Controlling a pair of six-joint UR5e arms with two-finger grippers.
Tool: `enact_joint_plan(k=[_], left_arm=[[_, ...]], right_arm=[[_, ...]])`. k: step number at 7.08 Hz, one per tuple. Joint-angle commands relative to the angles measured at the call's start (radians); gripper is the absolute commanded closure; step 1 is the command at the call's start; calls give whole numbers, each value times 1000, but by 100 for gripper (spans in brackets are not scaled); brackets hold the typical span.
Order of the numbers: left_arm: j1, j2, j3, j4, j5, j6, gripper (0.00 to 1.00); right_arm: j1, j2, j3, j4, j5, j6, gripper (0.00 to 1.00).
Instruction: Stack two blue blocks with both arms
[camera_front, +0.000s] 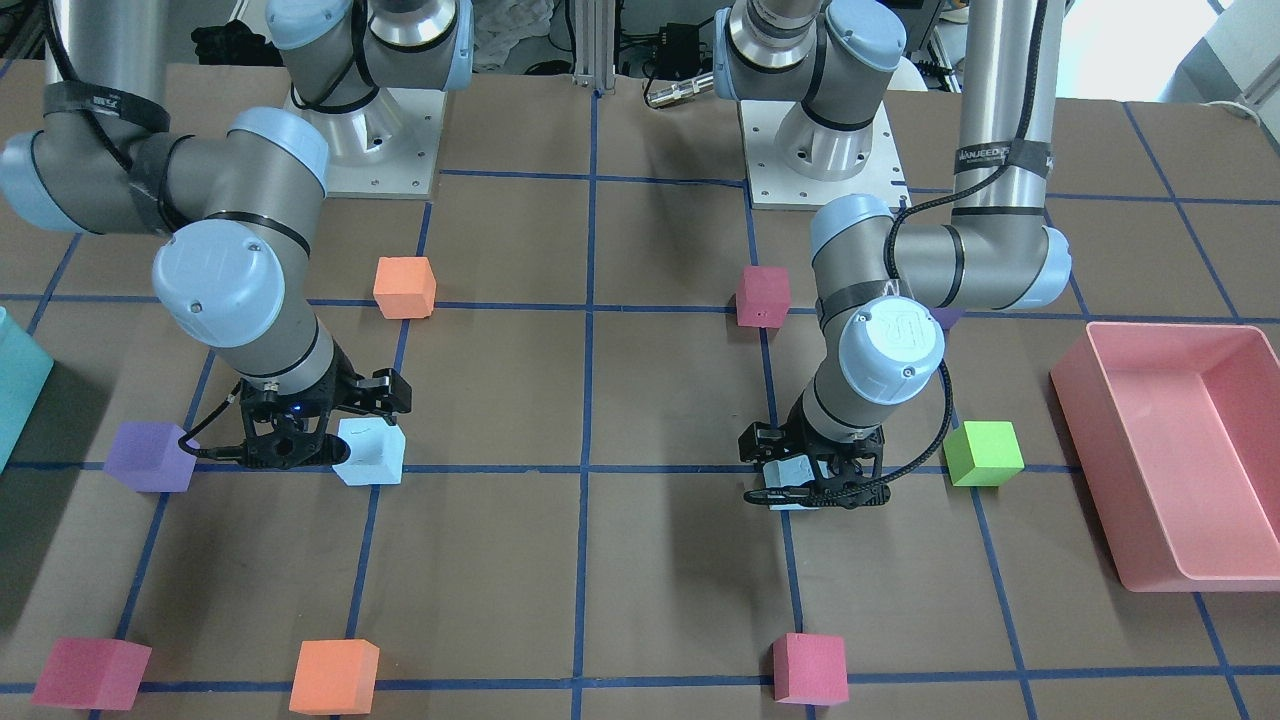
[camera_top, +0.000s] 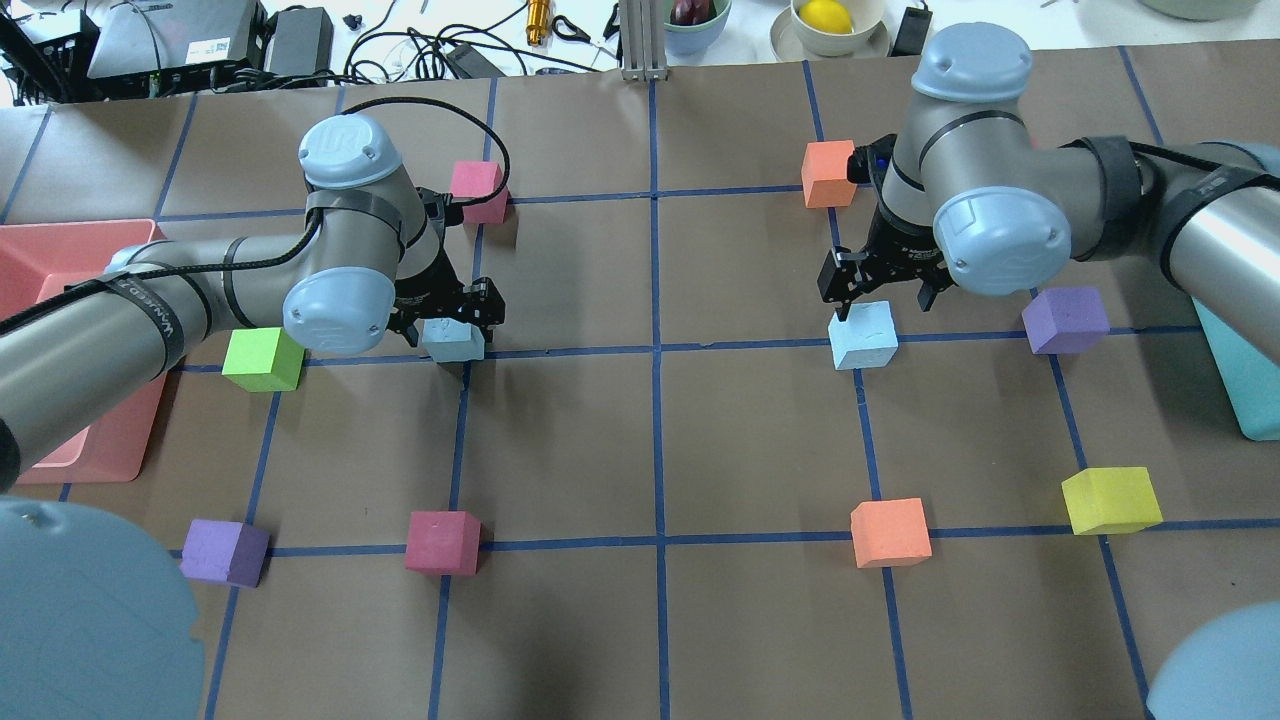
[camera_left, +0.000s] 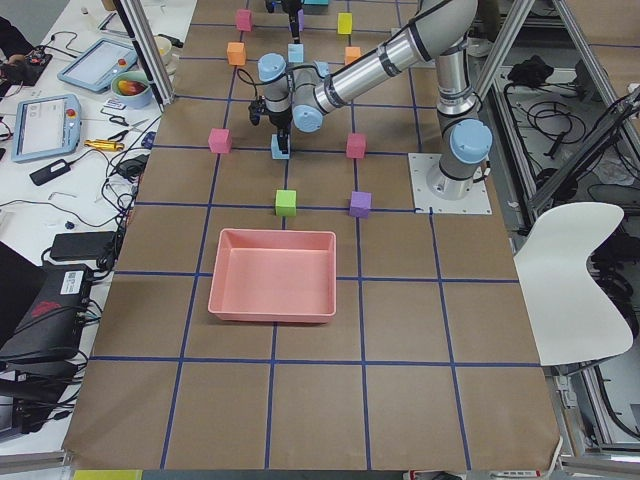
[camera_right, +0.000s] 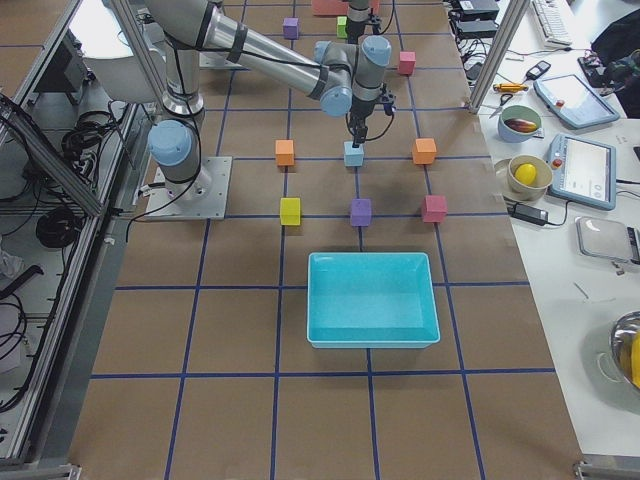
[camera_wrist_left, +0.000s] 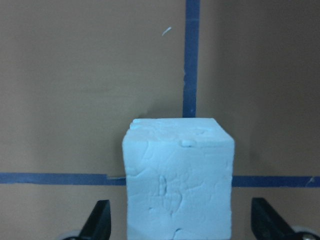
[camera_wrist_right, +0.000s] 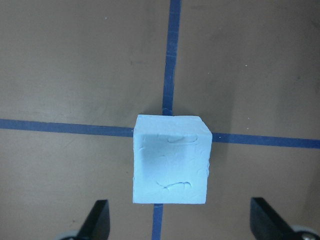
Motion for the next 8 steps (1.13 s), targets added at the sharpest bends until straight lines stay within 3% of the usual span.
enact_joint_plan(k=[1, 2, 3, 4, 7, 8], left_arm=[[0, -20, -3, 31, 1, 3, 8], [0, -18, 5, 31, 1, 1, 57], [2, -18, 7, 32, 1, 4, 83], [2, -17, 7, 32, 1, 4, 99], [2, 5, 42, 36, 6, 3, 100], [2, 9, 43, 34, 4, 3, 100]], right_arm=[[-2, 63, -5, -26, -8, 80, 0], [-4, 85, -5, -41, -2, 117, 0], [-4, 95, -4, -47, -1, 105, 0], [-4, 111, -5, -49, -1, 105, 1], [-4, 122, -5, -75, -1, 64, 98], [-4, 119, -16, -87, -2, 57, 100]])
